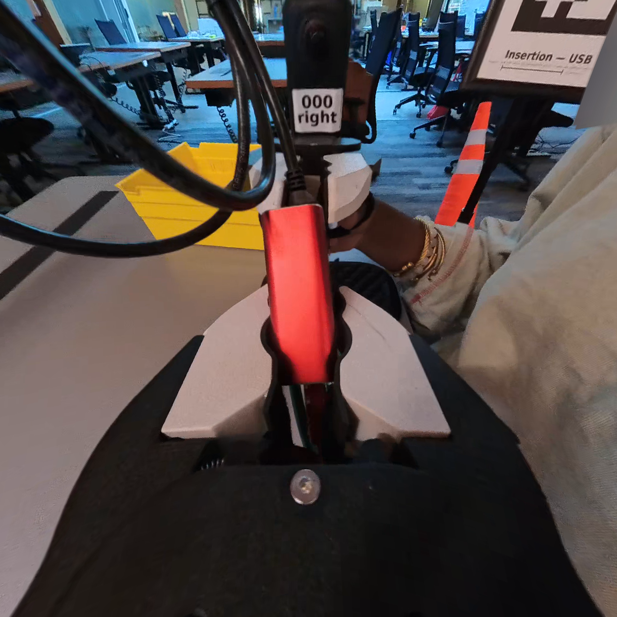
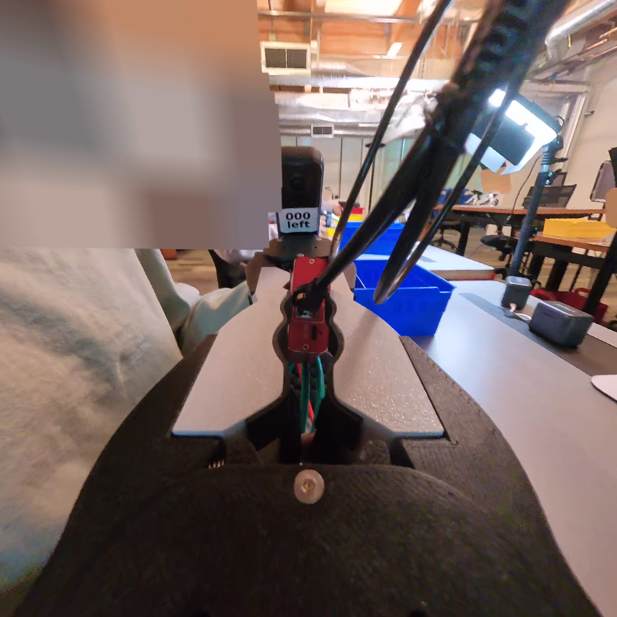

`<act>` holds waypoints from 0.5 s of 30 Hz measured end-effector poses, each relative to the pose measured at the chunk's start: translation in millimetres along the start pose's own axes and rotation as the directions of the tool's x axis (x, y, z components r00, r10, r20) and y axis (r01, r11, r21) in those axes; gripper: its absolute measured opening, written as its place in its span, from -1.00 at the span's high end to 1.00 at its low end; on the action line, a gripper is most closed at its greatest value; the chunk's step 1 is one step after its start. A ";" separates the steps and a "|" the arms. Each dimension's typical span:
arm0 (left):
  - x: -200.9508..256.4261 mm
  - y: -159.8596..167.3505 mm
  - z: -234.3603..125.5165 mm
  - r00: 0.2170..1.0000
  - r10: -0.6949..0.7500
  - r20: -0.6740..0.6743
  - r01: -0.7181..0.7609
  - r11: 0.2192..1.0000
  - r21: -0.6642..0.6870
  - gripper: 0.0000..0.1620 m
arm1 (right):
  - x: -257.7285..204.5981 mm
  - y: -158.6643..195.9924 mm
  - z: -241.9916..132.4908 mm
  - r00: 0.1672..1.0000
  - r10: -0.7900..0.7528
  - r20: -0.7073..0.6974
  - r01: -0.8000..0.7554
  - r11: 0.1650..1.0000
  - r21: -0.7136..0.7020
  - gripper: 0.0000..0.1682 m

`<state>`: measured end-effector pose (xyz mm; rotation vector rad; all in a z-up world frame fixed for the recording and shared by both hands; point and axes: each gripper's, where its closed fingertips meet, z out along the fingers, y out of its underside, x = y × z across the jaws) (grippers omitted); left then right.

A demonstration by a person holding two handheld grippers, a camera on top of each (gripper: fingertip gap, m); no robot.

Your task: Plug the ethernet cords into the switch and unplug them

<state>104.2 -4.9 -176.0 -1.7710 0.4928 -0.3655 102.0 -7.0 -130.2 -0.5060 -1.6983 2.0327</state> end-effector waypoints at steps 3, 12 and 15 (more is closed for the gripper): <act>1.6 2.6 -0.2 1.000 -0.013 -0.012 0.013 1.000 -0.023 0.62 | 0.1 1.6 -3.9 1.000 -0.029 -0.008 0.028 0.998 -0.059 0.77; 0.6 4.8 2.0 1.000 -0.030 0.001 0.030 0.998 -0.047 0.63 | 1.1 2.4 -6.3 0.994 -0.110 -0.011 0.108 0.985 -0.133 0.79; -2.6 8.4 1.9 0.999 -0.014 0.037 0.016 0.998 -0.058 0.64 | 3.9 5.6 -6.4 0.967 -0.245 -0.076 0.231 0.960 -0.156 0.78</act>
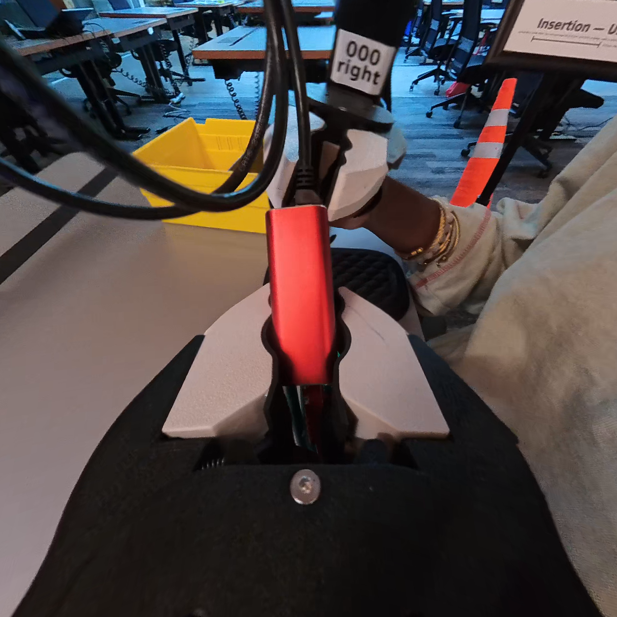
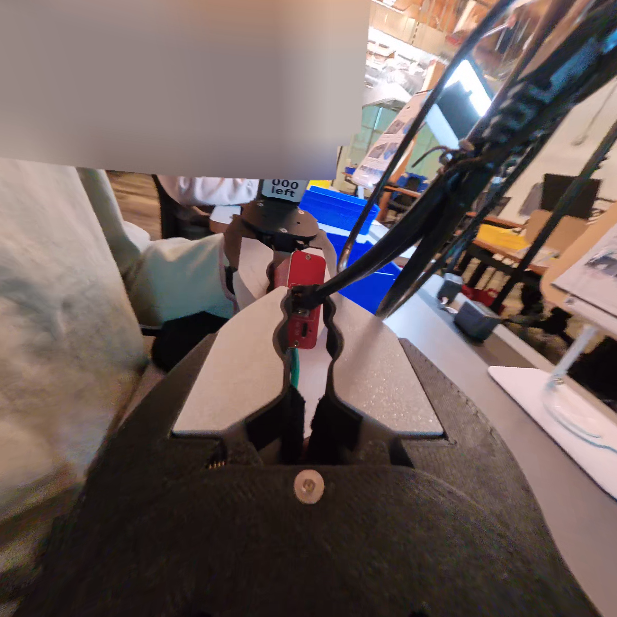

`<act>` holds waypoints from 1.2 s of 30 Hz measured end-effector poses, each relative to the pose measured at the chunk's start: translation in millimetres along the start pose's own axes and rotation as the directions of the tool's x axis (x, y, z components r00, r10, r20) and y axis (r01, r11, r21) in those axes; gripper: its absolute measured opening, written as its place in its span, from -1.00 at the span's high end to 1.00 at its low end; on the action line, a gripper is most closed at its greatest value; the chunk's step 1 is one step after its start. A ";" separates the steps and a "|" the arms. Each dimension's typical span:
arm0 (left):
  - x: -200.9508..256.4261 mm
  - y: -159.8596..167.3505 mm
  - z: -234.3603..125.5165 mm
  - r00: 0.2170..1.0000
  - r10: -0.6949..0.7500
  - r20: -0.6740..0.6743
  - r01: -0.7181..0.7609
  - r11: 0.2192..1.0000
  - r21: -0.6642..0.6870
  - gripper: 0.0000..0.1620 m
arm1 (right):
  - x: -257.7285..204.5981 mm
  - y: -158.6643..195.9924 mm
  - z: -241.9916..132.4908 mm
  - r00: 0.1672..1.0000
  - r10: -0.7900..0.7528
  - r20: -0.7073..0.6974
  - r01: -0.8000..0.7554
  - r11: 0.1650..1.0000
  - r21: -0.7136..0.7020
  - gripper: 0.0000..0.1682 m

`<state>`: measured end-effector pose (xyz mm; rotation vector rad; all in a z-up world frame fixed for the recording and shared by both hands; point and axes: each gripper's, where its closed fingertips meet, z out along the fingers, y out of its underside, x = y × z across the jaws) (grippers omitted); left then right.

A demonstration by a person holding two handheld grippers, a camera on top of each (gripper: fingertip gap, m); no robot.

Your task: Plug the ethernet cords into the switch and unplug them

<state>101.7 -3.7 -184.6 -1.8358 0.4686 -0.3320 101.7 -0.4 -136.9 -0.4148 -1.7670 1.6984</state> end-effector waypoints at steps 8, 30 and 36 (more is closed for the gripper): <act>3.3 3.4 5.7 0.999 -0.049 -0.017 0.049 0.999 0.015 0.64 | 0.8 5.0 -5.4 0.974 -0.111 -0.197 0.133 0.986 0.104 0.79; 20.8 -6.8 4.1 0.915 -0.185 -0.359 0.235 0.967 0.098 0.65 | -3.4 -11.2 -7.4 0.963 -0.061 -0.264 0.123 0.966 0.228 0.85; 16.4 2.4 6.0 0.966 -0.086 -0.243 0.101 0.994 0.050 0.64 | -6.8 -1.1 -7.8 0.950 0.306 0.060 -0.312 0.925 0.218 0.85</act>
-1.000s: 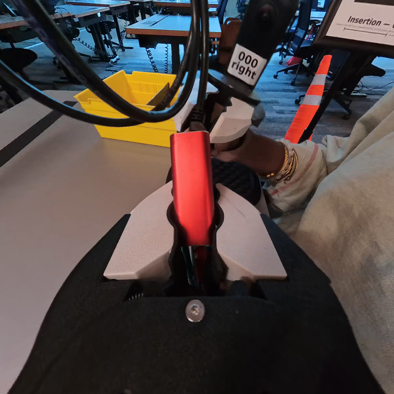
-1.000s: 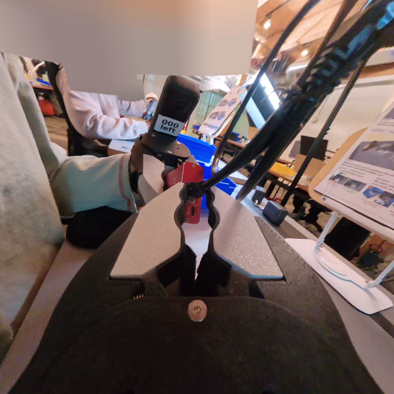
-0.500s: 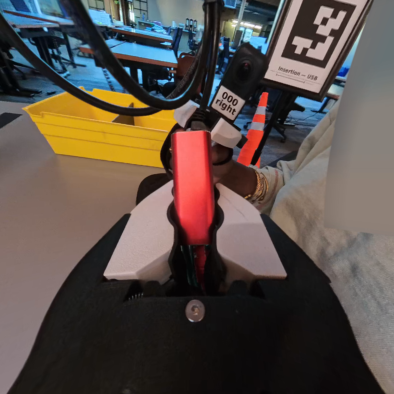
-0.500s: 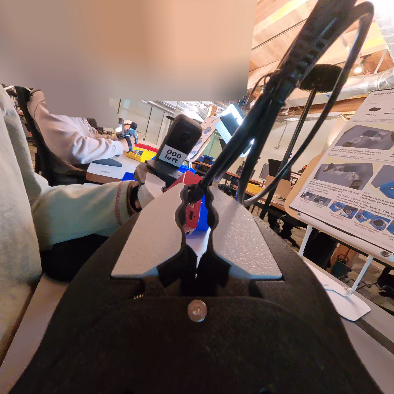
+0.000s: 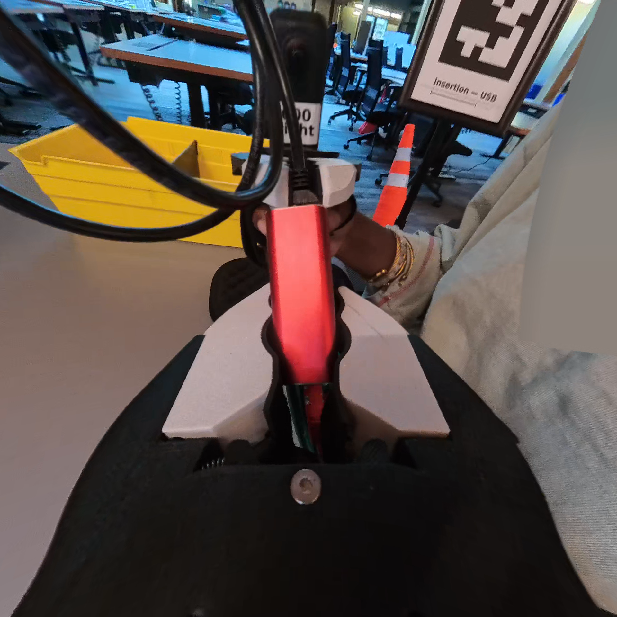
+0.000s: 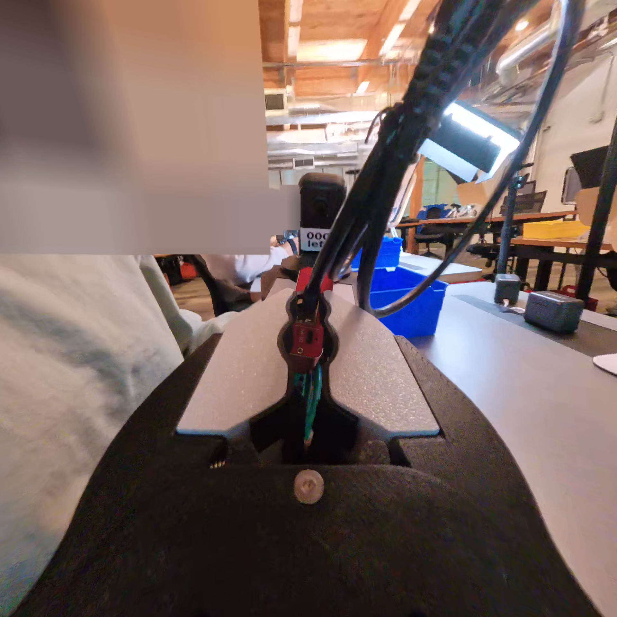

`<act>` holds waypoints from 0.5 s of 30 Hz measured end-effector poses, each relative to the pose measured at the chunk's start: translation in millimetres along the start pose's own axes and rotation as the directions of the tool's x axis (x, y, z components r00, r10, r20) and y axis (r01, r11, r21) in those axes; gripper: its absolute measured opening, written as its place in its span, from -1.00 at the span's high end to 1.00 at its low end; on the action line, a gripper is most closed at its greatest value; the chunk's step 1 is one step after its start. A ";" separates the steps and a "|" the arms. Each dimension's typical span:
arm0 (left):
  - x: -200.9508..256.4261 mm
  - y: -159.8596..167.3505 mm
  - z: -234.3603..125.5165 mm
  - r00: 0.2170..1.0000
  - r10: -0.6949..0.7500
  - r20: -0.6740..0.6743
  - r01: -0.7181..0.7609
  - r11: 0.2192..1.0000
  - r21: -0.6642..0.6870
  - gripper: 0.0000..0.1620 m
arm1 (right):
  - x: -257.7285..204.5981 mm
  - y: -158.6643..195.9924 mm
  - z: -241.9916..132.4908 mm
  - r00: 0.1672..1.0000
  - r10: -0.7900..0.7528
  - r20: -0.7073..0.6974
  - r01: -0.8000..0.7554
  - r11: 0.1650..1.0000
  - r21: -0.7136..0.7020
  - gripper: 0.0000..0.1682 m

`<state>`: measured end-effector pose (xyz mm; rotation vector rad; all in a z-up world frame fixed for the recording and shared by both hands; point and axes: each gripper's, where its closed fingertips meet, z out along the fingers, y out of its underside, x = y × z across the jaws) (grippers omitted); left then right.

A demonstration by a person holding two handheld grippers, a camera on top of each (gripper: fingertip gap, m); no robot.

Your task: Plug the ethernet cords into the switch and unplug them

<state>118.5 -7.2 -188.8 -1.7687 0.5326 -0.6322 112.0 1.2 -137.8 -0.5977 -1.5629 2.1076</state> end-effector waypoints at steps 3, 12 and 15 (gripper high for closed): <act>-1.7 1.5 -0.3 0.999 0.036 0.035 -0.035 0.999 -0.030 0.63 | -0.3 4.7 -0.3 0.998 -0.052 -0.019 0.049 0.991 -0.121 0.82; -2.3 1.0 2.1 0.984 0.143 0.108 -0.133 0.987 -0.094 0.63 | -5.9 12.7 -1.3 0.994 -0.106 0.005 0.103 0.960 -0.261 0.82; -7.4 0.9 0.3 0.962 0.209 0.176 -0.188 0.974 -0.126 0.63 | -4.6 13.2 -1.5 0.984 -0.175 -0.019 0.163 0.948 -0.275 0.84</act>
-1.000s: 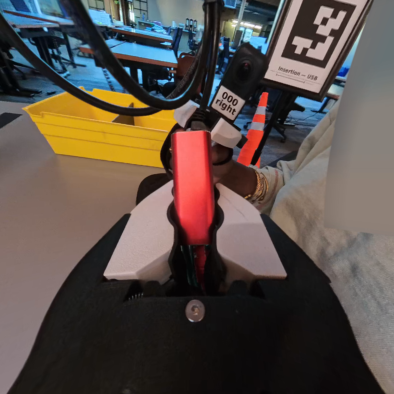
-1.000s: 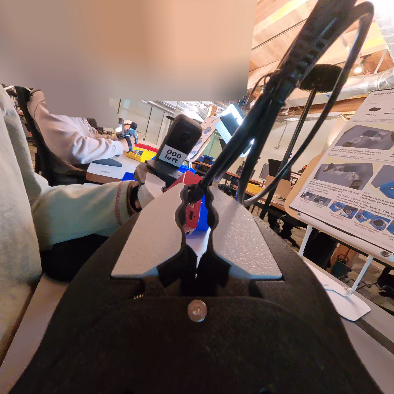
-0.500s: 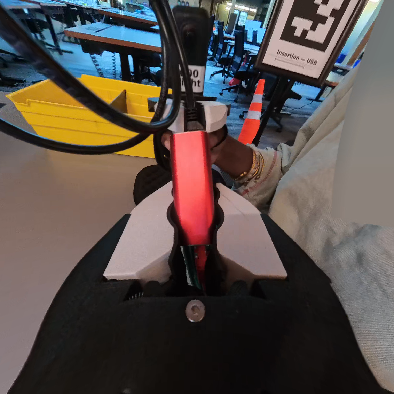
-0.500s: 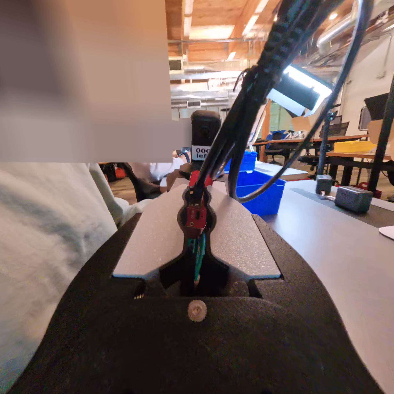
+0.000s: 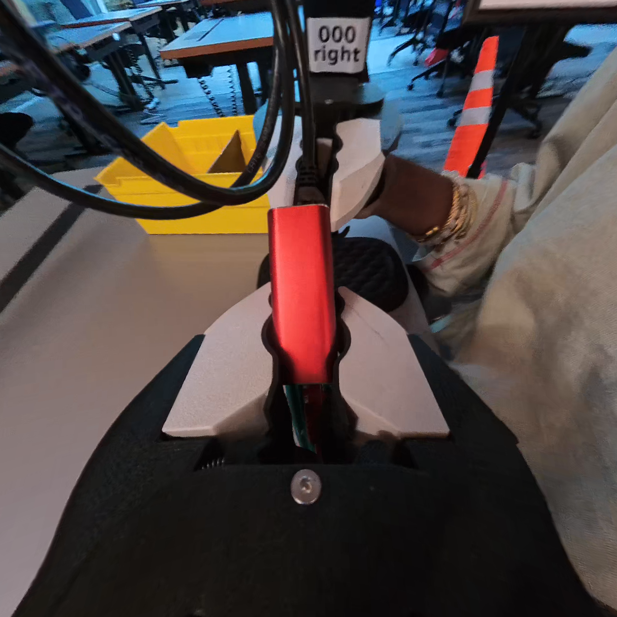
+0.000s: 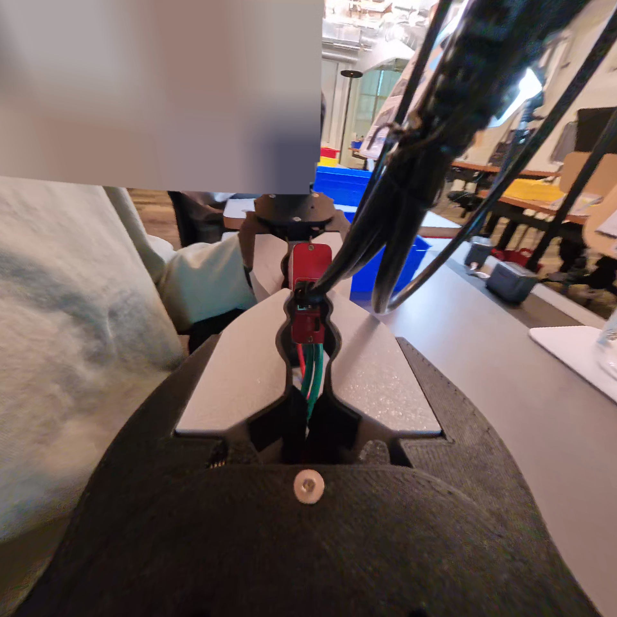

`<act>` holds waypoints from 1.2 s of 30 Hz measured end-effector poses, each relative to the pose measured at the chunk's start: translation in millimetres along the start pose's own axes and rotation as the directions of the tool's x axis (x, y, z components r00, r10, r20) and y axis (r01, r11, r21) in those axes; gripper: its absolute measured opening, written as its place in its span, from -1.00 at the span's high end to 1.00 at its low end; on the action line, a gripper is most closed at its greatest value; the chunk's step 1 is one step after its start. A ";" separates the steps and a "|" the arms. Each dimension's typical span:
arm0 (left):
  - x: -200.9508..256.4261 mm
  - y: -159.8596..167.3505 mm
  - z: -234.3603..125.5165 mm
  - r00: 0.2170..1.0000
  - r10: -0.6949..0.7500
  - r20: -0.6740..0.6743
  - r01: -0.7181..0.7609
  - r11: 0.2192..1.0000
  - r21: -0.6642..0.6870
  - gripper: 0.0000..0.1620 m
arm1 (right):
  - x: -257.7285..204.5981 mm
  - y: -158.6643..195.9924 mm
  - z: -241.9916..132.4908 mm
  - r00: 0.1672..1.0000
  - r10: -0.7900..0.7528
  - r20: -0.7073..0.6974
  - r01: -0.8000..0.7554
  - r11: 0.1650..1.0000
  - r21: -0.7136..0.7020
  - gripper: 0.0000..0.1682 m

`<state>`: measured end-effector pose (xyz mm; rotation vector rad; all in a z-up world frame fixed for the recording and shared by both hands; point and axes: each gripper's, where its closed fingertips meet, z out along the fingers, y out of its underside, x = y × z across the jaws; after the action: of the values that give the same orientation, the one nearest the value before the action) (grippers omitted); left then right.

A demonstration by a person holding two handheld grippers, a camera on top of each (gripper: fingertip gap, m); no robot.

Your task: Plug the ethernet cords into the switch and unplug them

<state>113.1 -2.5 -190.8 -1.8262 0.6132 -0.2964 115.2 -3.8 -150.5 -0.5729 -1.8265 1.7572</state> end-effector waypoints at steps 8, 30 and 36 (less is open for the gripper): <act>-1.2 -0.2 0.5 0.998 0.023 0.067 -0.022 1.000 -0.010 0.63 | 1.2 -3.5 -1.8 0.998 -0.003 -0.064 0.014 0.986 0.165 0.84; -6.5 9.7 -1.7 1.000 -0.010 0.025 0.013 0.992 -0.124 0.64 | 9.3 1.6 0.5 0.989 -0.017 -0.150 0.021 0.999 0.027 0.85; 4.7 0.3 -6.6 0.997 -0.044 -0.057 0.041 0.997 -0.066 0.64 | -0.2 -11.3 1.0 0.990 -0.015 -0.141 0.029 0.994 0.102 0.85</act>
<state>113.7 -10.4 -189.3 -1.9003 0.6314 -0.3630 115.4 -5.4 -139.3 -0.6159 -1.6303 1.7403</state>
